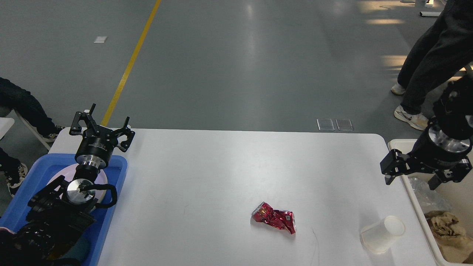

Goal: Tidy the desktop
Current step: 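Lower the right gripper to the white paper cup and grasp it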

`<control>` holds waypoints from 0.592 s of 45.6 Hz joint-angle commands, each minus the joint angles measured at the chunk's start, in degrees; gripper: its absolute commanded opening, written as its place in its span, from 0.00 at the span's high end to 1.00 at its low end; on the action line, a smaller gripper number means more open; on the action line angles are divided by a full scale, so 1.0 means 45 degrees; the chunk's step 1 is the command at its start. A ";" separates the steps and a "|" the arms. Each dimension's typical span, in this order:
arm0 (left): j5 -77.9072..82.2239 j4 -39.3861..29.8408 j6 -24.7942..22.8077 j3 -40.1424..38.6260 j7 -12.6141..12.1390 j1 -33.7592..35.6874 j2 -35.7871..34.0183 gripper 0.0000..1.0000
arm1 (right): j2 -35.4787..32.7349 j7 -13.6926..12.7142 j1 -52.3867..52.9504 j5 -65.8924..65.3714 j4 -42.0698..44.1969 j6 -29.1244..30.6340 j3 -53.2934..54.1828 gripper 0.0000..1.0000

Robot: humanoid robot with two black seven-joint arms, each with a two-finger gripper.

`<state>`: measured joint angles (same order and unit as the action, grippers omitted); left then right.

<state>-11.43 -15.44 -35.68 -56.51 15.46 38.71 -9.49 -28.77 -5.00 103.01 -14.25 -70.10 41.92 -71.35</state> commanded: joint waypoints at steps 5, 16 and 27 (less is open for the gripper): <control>0.0000 -0.0007 -0.0001 0.0000 0.0003 -0.0008 0.0000 0.03 | -0.0306 -0.0002 -0.1679 0.0100 0.0344 -0.0427 0.0562 0.00; 0.0000 -0.0007 -0.0001 0.0000 0.0003 -0.0008 0.0000 0.03 | -0.0306 -0.0002 -0.2831 0.0100 0.0714 -0.0838 0.1051 0.00; 0.0000 0.0012 -0.0001 0.0000 0.0003 -0.0008 0.0000 0.03 | -0.0325 -0.0002 -0.3496 0.0100 0.1047 -0.0896 0.1675 0.00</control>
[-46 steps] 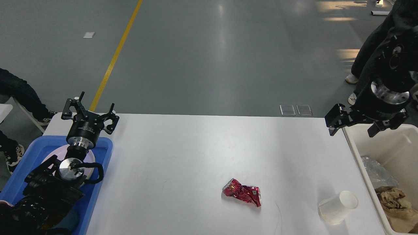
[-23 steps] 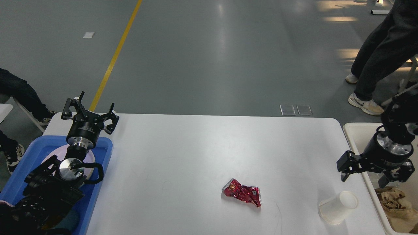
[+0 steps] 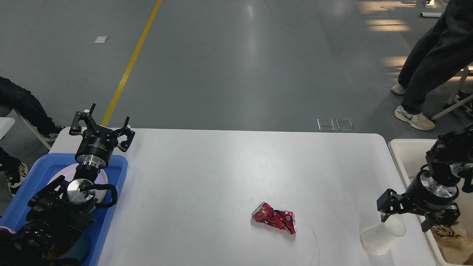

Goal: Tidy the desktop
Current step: 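Lower the right gripper to the white paper cup and grasp it, then lift the paper cup and drop it into the white bin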

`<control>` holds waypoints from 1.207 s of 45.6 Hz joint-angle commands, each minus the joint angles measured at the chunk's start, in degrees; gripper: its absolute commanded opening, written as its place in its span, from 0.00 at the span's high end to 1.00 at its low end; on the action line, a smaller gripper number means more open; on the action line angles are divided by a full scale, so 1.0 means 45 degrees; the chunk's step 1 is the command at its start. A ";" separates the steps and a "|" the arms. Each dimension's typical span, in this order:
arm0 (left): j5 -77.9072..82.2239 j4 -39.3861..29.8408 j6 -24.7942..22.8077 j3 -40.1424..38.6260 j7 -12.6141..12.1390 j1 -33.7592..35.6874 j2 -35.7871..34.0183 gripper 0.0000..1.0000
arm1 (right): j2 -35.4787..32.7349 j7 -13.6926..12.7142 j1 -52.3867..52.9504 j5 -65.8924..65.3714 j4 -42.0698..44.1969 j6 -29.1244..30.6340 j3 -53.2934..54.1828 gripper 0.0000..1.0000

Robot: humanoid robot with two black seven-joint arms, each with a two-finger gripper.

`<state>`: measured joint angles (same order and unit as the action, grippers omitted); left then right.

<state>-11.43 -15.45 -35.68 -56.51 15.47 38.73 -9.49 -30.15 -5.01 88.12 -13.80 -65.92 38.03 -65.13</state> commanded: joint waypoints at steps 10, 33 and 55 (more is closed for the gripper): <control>0.0000 0.0014 -0.0001 0.0000 -0.0019 0.0007 0.0000 0.03 | 0.0000 0.0000 -0.0559 0.0000 0.0371 -0.0130 0.0391 0.00; 0.0000 -0.0005 -0.0001 0.0000 0.0000 -0.0012 0.0000 0.03 | 0.0019 0.0000 -0.1555 0.0000 0.0391 -0.1515 0.0958 0.00; 0.0000 -0.0005 -0.0001 0.0000 0.0000 -0.0012 0.0000 0.03 | 0.0039 0.0000 -0.1770 0.0078 0.0078 -0.2942 0.0958 0.05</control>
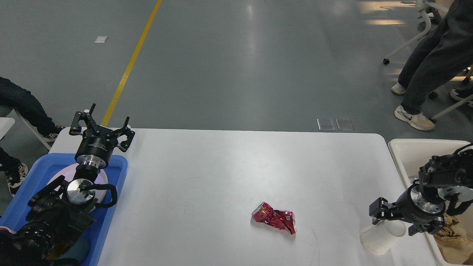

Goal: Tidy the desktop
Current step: 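Lift the paper cup and drop it into the white bin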

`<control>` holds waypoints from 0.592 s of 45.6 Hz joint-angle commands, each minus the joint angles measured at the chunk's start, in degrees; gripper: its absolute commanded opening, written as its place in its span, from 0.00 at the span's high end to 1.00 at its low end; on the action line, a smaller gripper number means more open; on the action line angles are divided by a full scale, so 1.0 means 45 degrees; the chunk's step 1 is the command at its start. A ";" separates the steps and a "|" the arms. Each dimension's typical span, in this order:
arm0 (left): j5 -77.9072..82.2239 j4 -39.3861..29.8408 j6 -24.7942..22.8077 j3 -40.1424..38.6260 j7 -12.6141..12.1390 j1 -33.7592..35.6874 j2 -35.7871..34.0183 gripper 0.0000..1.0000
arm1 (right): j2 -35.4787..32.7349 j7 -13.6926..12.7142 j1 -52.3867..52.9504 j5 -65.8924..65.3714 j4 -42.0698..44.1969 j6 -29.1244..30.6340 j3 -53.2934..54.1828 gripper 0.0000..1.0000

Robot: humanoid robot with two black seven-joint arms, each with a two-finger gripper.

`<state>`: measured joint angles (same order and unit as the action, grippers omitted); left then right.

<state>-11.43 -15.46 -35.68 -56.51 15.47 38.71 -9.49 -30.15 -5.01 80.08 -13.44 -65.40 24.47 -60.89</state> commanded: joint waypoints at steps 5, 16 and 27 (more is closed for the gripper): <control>0.0000 0.0017 -0.0001 0.0000 -0.0001 -0.0008 0.0000 0.03 | 0.0021 0.0019 0.0035 -0.0001 -0.0174 0.0089 -0.0005 0.03; 0.0000 -0.0002 -0.0001 0.0000 -0.0001 0.0012 0.0000 0.03 | -0.0018 0.0039 0.0055 -0.0020 -0.0194 -0.0008 0.0015 0.07; 0.0000 -0.0002 -0.0001 0.0000 -0.0001 0.0012 0.0000 0.03 | 0.0060 -0.0098 0.0114 -0.0509 -0.0233 0.0615 -0.0376 0.92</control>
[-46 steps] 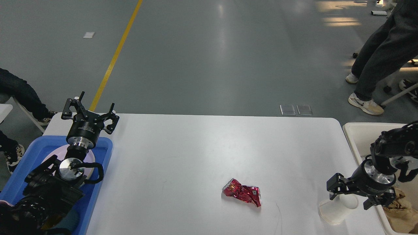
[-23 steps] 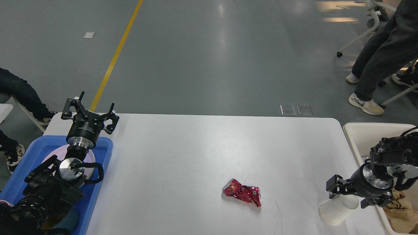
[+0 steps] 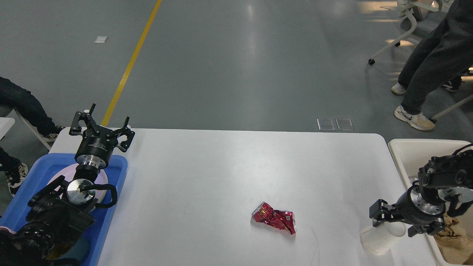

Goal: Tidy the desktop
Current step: 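Lift the paper cup and drop it into the white bin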

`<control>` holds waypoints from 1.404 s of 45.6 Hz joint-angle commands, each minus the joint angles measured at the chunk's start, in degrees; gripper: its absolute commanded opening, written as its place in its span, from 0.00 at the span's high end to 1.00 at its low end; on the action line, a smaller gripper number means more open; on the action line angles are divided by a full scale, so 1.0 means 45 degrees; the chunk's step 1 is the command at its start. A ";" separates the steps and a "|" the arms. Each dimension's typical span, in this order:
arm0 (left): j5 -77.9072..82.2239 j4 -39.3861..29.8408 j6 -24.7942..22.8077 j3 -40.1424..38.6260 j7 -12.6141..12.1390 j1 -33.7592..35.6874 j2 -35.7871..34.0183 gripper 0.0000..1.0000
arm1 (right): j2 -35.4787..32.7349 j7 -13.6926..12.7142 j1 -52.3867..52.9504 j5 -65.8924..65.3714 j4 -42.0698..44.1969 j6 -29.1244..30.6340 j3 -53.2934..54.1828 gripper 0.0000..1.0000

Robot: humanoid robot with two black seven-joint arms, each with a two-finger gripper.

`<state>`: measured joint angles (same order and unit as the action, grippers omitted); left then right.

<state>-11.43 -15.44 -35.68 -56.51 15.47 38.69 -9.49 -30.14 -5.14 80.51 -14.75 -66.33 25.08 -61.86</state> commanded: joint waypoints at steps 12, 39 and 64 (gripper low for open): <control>0.0000 -0.0006 -0.0001 0.0000 0.0000 0.0016 0.0000 0.03 | 0.0039 -0.0048 0.0429 -0.0178 -0.0005 0.1417 -0.0024 1.00; 0.0000 -0.0006 -0.0001 0.0000 0.0000 -0.0003 0.0000 0.03 | -0.1485 -0.0048 0.8338 -0.0081 0.0131 0.4875 0.0914 1.00; 0.0000 -0.0006 -0.0001 0.0000 0.0000 -0.0004 0.0000 0.03 | -0.3652 -0.0009 0.1431 -0.0042 0.4428 -0.2169 0.1889 1.00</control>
<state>-11.43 -15.46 -35.68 -56.51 15.47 38.74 -9.49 -43.47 -5.34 97.34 -14.88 -47.27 29.58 -55.88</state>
